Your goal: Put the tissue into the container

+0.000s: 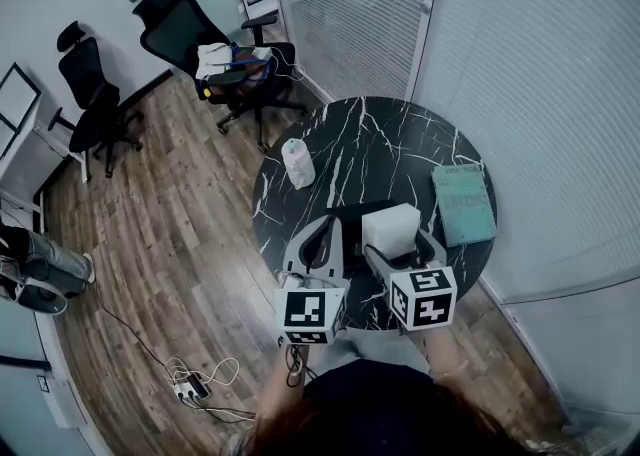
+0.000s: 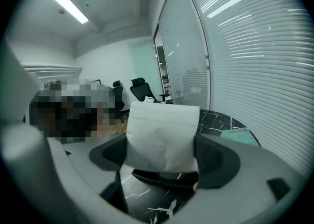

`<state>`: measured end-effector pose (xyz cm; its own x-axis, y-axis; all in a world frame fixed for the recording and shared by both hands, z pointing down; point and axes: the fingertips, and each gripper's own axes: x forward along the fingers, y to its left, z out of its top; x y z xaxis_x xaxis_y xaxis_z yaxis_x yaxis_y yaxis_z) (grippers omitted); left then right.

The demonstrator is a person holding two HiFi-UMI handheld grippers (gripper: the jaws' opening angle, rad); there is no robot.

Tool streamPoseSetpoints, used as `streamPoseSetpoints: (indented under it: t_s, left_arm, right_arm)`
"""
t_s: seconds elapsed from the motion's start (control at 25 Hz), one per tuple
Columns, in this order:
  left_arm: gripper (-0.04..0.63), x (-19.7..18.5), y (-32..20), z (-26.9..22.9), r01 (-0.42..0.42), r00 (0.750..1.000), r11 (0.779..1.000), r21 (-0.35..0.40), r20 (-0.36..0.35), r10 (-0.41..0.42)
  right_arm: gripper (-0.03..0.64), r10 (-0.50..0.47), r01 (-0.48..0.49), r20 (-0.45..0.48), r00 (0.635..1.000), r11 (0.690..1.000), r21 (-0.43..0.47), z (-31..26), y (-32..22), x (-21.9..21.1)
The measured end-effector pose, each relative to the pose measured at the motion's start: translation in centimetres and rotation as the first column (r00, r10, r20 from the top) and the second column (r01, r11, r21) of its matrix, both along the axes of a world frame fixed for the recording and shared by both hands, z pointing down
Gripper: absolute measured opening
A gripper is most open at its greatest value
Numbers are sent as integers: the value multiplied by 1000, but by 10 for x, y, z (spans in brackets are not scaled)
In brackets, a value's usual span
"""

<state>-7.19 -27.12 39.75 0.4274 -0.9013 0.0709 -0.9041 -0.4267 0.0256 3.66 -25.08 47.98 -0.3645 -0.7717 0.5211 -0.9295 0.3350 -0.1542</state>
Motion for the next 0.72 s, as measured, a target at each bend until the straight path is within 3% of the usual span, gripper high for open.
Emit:
streamPoseSetpoints:
  t_s: [0.72]
  left_arm:
    - [29,0,-34,19,31,999,999,-38,-11,-32]
  right_arm:
    - [417,-34,30,-15,999,980,-196,55,-23,-2]
